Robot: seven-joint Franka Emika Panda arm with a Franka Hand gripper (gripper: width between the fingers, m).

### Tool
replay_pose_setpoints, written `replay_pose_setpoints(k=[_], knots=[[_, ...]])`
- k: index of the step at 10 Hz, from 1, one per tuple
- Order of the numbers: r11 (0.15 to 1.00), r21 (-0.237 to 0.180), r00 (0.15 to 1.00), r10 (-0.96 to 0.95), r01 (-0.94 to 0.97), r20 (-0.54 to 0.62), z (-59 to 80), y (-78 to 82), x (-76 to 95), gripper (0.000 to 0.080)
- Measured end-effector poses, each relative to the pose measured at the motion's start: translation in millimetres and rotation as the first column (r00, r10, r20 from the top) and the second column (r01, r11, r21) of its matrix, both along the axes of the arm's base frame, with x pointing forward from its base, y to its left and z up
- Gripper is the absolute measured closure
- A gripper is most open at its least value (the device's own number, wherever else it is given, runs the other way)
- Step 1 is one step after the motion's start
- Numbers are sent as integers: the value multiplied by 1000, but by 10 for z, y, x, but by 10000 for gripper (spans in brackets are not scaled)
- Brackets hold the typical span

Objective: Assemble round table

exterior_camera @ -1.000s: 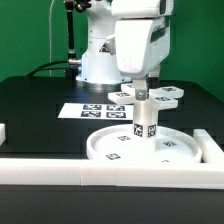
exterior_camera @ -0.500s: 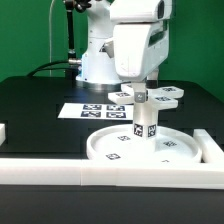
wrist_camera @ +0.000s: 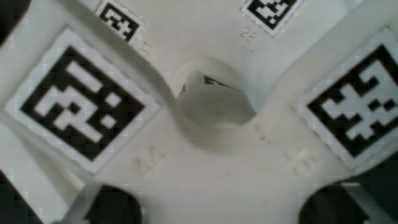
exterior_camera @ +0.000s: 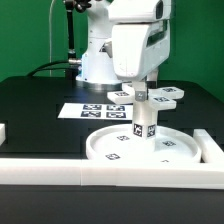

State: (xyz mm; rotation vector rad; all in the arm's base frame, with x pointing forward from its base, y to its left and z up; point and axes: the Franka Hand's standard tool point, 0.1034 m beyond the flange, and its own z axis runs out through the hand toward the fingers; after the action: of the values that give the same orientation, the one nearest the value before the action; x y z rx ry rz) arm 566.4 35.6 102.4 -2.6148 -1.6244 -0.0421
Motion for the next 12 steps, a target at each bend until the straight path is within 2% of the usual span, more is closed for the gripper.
replay_pose_setpoints(k=[3, 6, 12], knots=[[951, 33, 951, -308, 309, -16, -5, -80, -24, 356], [796, 51, 798, -602, 603, -32, -1, -60, -10, 356], [547, 33, 548, -834, 836, -68, 9, -37, 0, 354]])
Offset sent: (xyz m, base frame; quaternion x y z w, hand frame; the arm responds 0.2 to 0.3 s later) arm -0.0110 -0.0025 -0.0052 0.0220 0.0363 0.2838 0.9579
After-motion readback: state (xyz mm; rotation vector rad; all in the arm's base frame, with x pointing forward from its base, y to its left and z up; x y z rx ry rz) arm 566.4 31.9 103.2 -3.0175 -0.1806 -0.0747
